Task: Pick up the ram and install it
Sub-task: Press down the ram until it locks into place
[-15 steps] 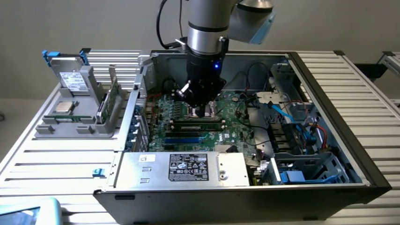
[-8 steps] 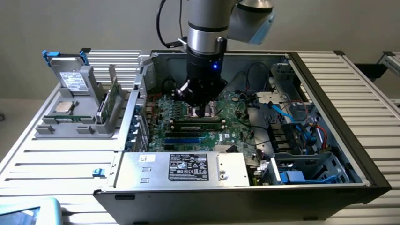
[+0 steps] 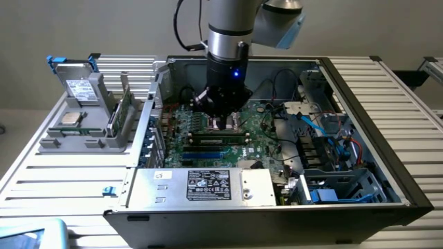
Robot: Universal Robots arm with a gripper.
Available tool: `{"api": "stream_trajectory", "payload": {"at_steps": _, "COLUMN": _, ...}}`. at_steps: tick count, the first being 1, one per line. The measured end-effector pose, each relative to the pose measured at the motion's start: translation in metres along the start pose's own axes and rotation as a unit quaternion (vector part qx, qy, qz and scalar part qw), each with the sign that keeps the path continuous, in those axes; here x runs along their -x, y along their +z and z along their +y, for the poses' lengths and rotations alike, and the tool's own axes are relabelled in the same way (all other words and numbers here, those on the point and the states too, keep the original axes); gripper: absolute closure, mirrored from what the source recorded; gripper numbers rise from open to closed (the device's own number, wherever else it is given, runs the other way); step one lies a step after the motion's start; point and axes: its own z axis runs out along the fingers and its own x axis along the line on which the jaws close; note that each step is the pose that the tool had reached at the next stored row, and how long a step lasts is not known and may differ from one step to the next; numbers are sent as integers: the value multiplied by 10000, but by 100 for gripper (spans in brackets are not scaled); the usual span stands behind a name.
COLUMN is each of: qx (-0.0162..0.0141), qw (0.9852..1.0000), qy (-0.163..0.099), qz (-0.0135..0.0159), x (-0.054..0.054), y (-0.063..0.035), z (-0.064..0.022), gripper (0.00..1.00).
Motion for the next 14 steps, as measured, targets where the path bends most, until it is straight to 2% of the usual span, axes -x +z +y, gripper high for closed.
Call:
{"api": "stream_trajectory", "payload": {"at_steps": 5, "qx": 25, "qw": 9994, "qy": 354, "qz": 15, "x": 0, "y": 0, "z": 0, "gripper": 89}}
{"api": "stream_trajectory", "payload": {"at_steps": 10, "qx": 48, "qw": 9975, "qy": 702, "qz": 28, "x": 0, "y": 0, "z": 0, "gripper": 89}}
{"api": "stream_trajectory", "payload": {"at_steps": 12, "qx": 52, "qw": 9966, "qy": 822, "qz": 20, "x": 0, "y": 0, "z": 0, "gripper": 89}}
{"api": "stream_trajectory", "payload": {"at_steps": 14, "qx": 50, "qw": 9957, "qy": 927, "qz": -7, "x": 0, "y": 0, "z": 0, "gripper": 89}}
